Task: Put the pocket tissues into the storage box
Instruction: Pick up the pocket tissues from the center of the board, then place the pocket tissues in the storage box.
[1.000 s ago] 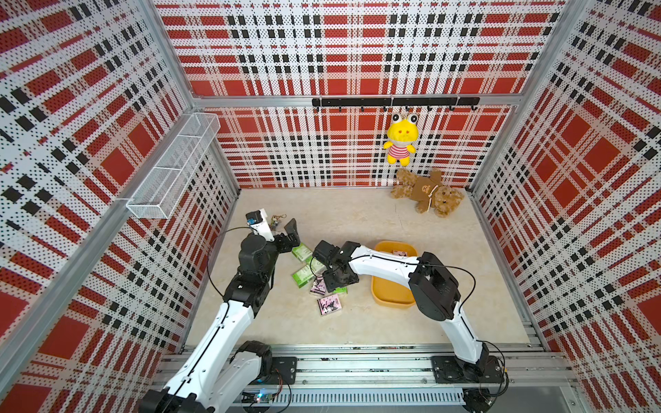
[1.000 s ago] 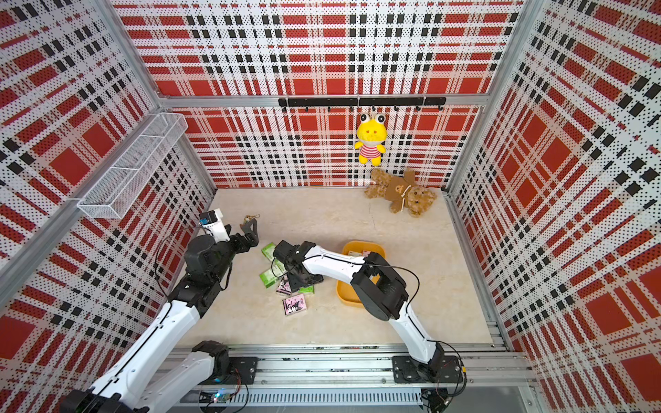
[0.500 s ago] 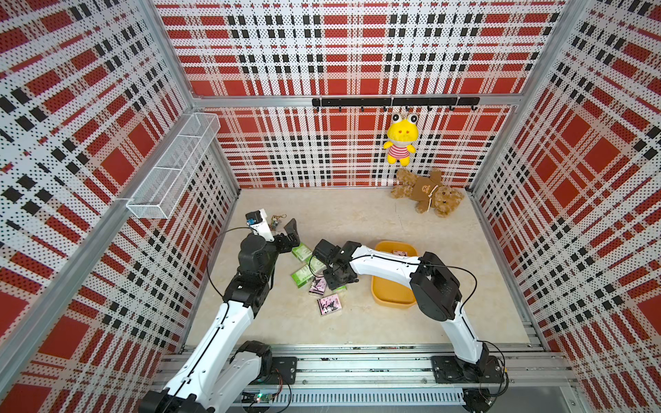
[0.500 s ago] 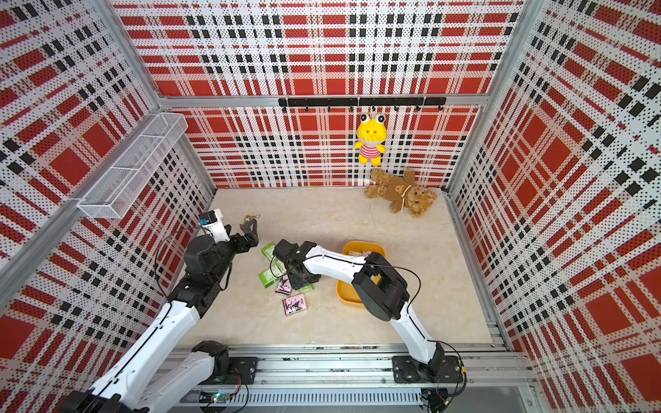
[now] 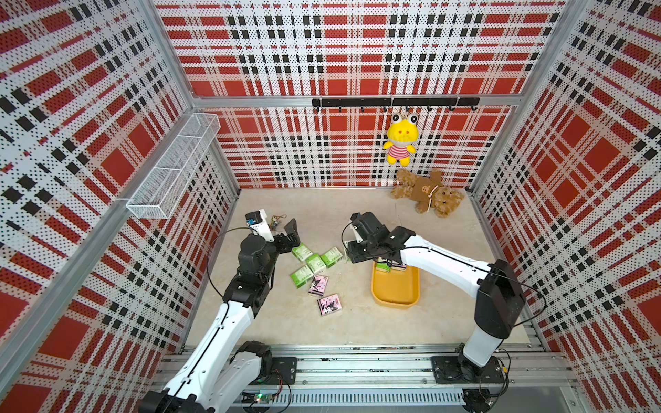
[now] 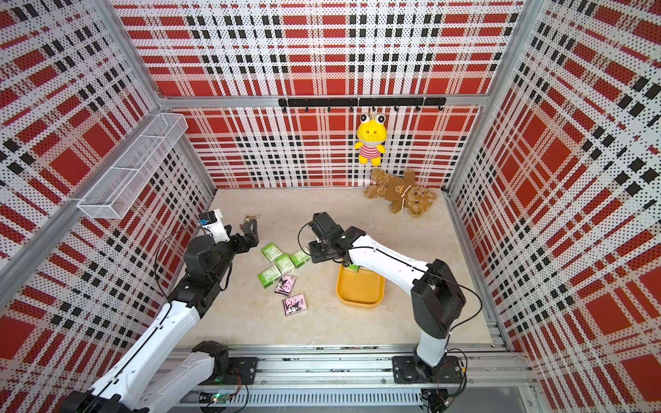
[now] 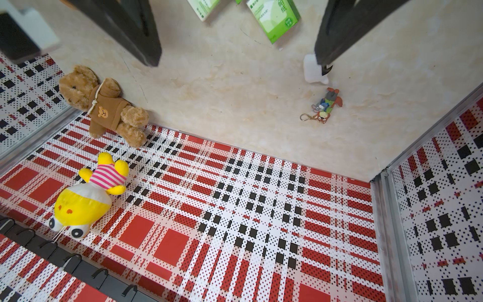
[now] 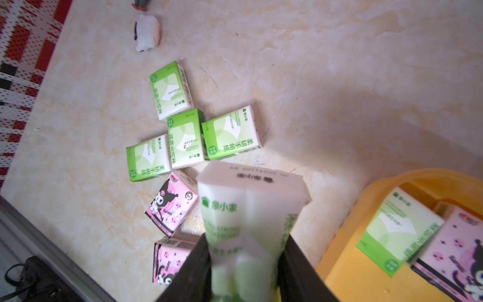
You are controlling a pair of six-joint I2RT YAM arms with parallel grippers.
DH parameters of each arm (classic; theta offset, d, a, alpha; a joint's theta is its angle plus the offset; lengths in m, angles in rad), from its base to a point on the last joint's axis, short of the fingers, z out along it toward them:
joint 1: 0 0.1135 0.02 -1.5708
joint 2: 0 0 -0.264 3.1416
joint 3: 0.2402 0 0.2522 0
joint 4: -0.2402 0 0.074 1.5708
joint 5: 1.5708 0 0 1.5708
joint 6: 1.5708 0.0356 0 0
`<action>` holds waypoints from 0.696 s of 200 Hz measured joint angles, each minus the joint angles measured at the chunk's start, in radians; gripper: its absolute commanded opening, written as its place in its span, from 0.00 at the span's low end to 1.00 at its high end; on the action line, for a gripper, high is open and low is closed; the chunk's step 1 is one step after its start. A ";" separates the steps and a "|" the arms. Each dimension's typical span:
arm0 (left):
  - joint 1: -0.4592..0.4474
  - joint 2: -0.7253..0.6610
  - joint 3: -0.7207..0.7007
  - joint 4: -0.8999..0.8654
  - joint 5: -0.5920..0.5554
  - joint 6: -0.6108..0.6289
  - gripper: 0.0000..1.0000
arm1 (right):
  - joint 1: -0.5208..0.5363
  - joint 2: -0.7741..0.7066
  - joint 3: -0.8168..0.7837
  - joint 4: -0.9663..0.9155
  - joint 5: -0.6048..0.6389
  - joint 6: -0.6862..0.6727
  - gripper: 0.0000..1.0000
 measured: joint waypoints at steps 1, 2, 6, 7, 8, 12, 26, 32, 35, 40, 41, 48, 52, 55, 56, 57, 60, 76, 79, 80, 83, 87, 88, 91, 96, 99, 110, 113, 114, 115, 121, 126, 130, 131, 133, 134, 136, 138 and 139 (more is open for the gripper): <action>0.000 0.000 0.000 0.000 0.000 0.000 0.99 | -0.004 -0.008 -0.005 0.000 -0.001 -0.004 0.43; 0.000 0.000 0.000 0.000 0.000 0.000 0.99 | -0.005 -0.013 -0.007 0.001 -0.002 -0.005 0.43; 0.000 0.000 0.000 0.000 0.001 0.000 0.99 | -0.014 -0.033 -0.018 -0.001 -0.006 -0.013 0.43; 0.000 0.000 0.000 0.000 0.001 0.000 0.99 | -0.018 -0.041 -0.022 0.000 -0.007 -0.016 0.43; 0.000 0.000 0.000 0.000 0.001 -0.001 0.99 | -0.019 -0.045 -0.024 0.000 -0.008 -0.017 0.43; 0.000 0.001 0.000 0.001 0.002 -0.002 0.99 | -0.031 -0.068 -0.036 -0.002 -0.011 -0.028 0.43; 0.000 0.004 0.000 0.001 0.004 -0.003 0.99 | -0.076 -0.133 -0.068 -0.011 -0.020 -0.067 0.44; 0.000 0.007 0.001 0.001 0.005 -0.003 0.99 | -0.099 -0.157 -0.080 -0.021 -0.023 -0.086 0.44; 0.000 0.010 0.001 0.001 0.005 -0.004 0.99 | -0.109 -0.168 -0.085 -0.025 -0.024 -0.096 0.44; 0.000 0.013 0.002 0.002 0.006 -0.005 0.99 | -0.125 -0.185 -0.097 -0.033 -0.025 -0.116 0.44; -0.001 0.014 0.002 0.002 0.007 -0.005 0.99 | -0.127 -0.187 -0.098 -0.034 -0.025 -0.119 0.44; -0.002 0.019 0.002 0.003 0.008 -0.006 0.99 | -0.151 -0.204 -0.115 -0.048 -0.021 -0.143 0.44; -0.002 0.022 0.002 0.003 0.009 -0.007 0.99 | -0.160 -0.209 -0.123 -0.057 -0.018 -0.155 0.44; -0.002 0.024 0.002 0.003 0.011 -0.008 0.99 | -0.166 -0.211 -0.129 -0.065 -0.016 -0.167 0.44; -0.002 0.024 0.002 0.003 0.011 -0.008 0.99 | -0.167 -0.212 -0.131 -0.066 -0.015 -0.168 0.44; -0.002 0.025 0.002 0.003 0.011 -0.009 0.99 | -0.168 -0.212 -0.132 -0.068 -0.014 -0.170 0.44; -0.003 0.026 0.002 0.003 0.011 -0.010 0.99 | -0.172 -0.212 -0.138 -0.077 -0.011 -0.179 0.44; -0.008 0.032 0.002 0.006 0.012 -0.014 0.99 | -0.173 -0.199 -0.175 -0.113 -0.002 -0.217 0.44; -0.008 0.032 0.002 0.008 0.012 -0.016 0.99 | -0.173 -0.195 -0.182 -0.118 -0.001 -0.223 0.44; -0.008 0.033 0.002 0.008 0.012 -0.016 0.99 | -0.173 -0.194 -0.184 -0.119 -0.001 -0.224 0.44; -0.008 0.033 0.002 0.009 0.012 -0.017 0.99 | -0.173 -0.190 -0.190 -0.125 0.001 -0.229 0.44; -0.008 0.034 0.002 0.009 0.012 -0.018 0.99 | -0.173 -0.184 -0.199 -0.130 0.002 -0.234 0.44; -0.008 0.034 0.002 0.010 0.012 -0.018 0.99 | -0.173 -0.182 -0.202 -0.132 0.003 -0.237 0.44; -0.009 0.034 0.002 0.010 0.012 -0.018 0.99 | -0.173 -0.177 -0.208 -0.137 0.004 -0.241 0.44; -0.009 0.034 0.002 0.010 0.012 -0.018 0.99 | -0.173 -0.169 -0.216 -0.142 0.007 -0.247 0.44; -0.009 0.034 0.002 0.010 0.012 -0.018 0.99 | -0.173 -0.164 -0.221 -0.146 0.010 -0.250 0.44; -0.010 0.035 0.002 0.010 0.012 -0.018 0.99 | -0.173 -0.146 -0.232 -0.159 0.016 -0.259 0.44; -0.010 0.035 0.002 0.010 0.012 -0.018 0.99 | -0.173 -0.140 -0.234 -0.161 0.017 -0.261 0.44; -0.010 0.035 0.002 0.010 0.012 -0.018 0.99 | -0.173 -0.139 -0.234 -0.163 0.017 -0.261 0.44; -0.010 0.035 0.002 0.010 0.012 -0.018 0.99 | -0.172 -0.138 -0.234 -0.163 0.017 -0.262 0.44; -0.010 0.035 0.002 0.010 0.012 -0.018 0.99 | -0.172 -0.128 -0.235 -0.169 0.019 -0.265 0.43; -0.011 0.035 0.002 0.010 0.012 -0.018 0.99 | -0.172 -0.121 -0.235 -0.171 0.021 -0.267 0.43; -0.011 0.035 0.002 0.010 0.012 -0.018 0.99 | -0.172 -0.116 -0.235 -0.172 0.020 -0.267 0.43; -0.012 0.035 0.002 0.010 0.012 -0.018 0.99 | -0.172 -0.115 -0.235 -0.172 0.021 -0.267 0.43; -0.012 0.035 0.002 0.010 0.012 -0.018 0.99 | -0.172 -0.113 -0.236 -0.172 0.020 -0.267 0.43; -0.012 0.035 0.002 0.010 0.012 -0.018 0.99 | -0.172 -0.112 -0.236 -0.172 0.020 -0.267 0.43; -0.012 0.035 0.002 0.010 0.012 -0.018 0.99 | -0.172 -0.109 -0.237 -0.171 0.020 -0.266 0.43; -0.013 0.035 0.002 0.010 0.012 -0.018 0.99 | -0.172 -0.109 -0.238 -0.171 0.019 -0.266 0.43; -0.013 0.035 0.002 0.010 0.012 -0.018 0.99 | -0.172 -0.108 -0.238 -0.171 0.020 -0.265 0.43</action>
